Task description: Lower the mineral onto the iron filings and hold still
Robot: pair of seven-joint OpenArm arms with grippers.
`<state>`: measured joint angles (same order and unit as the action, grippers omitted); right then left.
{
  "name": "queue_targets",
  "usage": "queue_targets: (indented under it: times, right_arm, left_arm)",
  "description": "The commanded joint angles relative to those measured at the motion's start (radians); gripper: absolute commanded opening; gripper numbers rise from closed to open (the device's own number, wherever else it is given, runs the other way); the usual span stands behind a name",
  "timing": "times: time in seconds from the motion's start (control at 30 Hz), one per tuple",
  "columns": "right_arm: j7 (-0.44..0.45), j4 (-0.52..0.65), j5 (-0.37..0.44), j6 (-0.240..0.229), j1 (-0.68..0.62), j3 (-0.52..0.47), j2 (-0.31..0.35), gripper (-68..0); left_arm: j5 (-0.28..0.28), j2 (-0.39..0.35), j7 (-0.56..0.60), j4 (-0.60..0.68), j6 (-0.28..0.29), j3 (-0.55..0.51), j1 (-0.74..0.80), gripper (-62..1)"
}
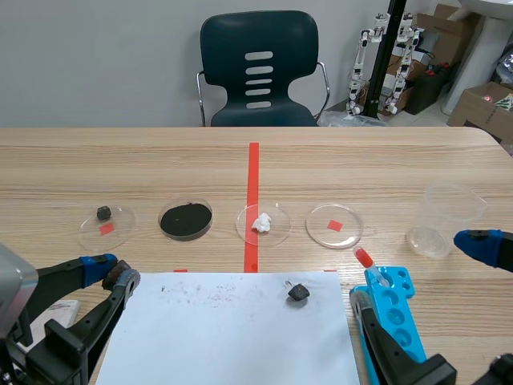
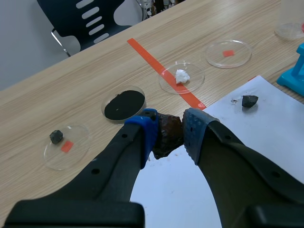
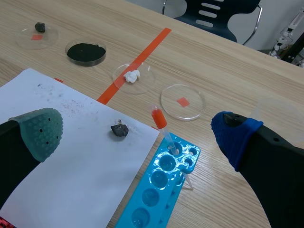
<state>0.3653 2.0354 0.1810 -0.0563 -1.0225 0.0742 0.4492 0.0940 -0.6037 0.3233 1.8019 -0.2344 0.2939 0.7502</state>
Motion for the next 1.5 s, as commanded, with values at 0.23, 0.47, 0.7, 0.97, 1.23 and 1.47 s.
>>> queue_targets:
  times: [0.23,0.47,0.7,0.97,1.23,1.47]
  right_arm:
    - [0.015,0.005,0.006,0.004,0.009,-0.002,0.008,0.4]
    - [0.015,0.005,0.006,0.004,0.009,-0.002,0.008,0.4]
    - [0.015,0.005,0.006,0.004,0.009,-0.002,0.008,0.4]
    - [0.015,0.005,0.006,0.004,0.009,-0.002,0.008,0.4]
    - [0.015,0.005,0.006,0.004,0.009,-0.002,0.008,0.4]
    - [0.015,0.005,0.006,0.004,0.009,-0.002,0.008,0.4]
  left_arm:
    - [-0.002,0.008,0.02,0.019,-0.005,-0.003,-0.003,-50.9]
    - [-0.002,0.008,0.016,0.019,-0.005,-0.003,-0.003,-50.9]
    - [-0.002,0.008,0.017,0.019,-0.005,-0.003,-0.003,-50.9]
    - [-0.002,0.008,0.014,0.019,-0.006,-0.003,-0.012,-50.9]
    - [0.111,0.086,-0.437,0.016,-0.006,-0.003,-0.222,-50.9]
    - [0.228,0.18,-0.792,-0.008,-0.018,-0.004,-0.487,-50.9]
